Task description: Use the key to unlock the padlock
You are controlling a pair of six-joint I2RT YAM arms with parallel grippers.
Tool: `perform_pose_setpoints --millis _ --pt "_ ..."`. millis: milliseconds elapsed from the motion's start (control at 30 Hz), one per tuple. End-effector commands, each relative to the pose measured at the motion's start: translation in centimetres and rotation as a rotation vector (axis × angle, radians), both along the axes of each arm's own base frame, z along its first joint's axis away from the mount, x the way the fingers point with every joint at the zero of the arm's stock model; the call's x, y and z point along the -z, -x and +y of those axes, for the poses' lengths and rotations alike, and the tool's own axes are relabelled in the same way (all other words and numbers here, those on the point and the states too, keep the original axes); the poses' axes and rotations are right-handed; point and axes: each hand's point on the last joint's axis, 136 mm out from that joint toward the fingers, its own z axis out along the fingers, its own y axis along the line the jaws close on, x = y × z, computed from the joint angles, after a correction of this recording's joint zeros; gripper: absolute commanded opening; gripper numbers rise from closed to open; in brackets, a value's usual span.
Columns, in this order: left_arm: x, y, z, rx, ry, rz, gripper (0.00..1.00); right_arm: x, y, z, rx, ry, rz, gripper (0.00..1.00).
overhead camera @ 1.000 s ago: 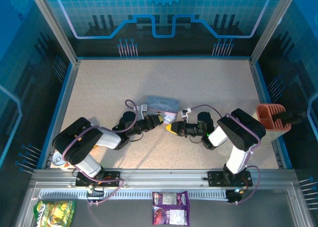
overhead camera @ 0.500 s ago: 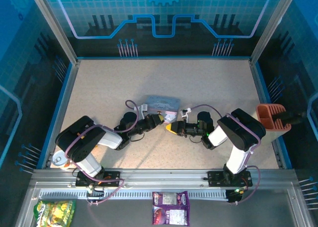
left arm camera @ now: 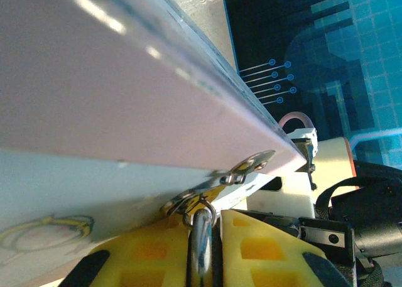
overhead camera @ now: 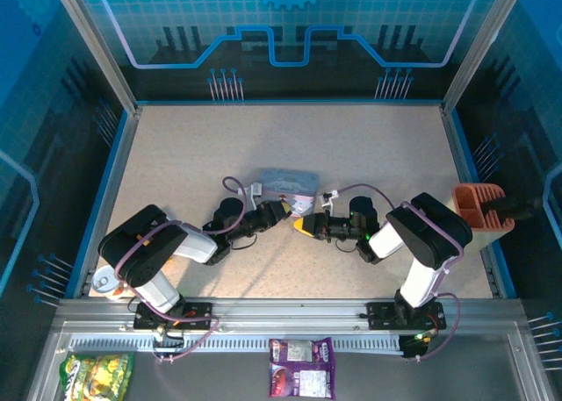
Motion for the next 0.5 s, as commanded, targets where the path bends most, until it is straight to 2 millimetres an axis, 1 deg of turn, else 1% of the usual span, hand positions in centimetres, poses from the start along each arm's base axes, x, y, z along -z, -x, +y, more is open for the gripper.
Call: perform_pose_setpoints --millis 0,467 --pt "-3.82 2.98 -3.53 0.196 0.096 -0.106 0.06 -2.86 -3.42 -0.48 0.115 -0.035 -0.111 0.00" --pt "-3.44 3.84 -3.81 0.221 0.083 -0.109 0.03 -3.14 -4.35 -1.01 0.161 -0.065 -0.095 0.00"
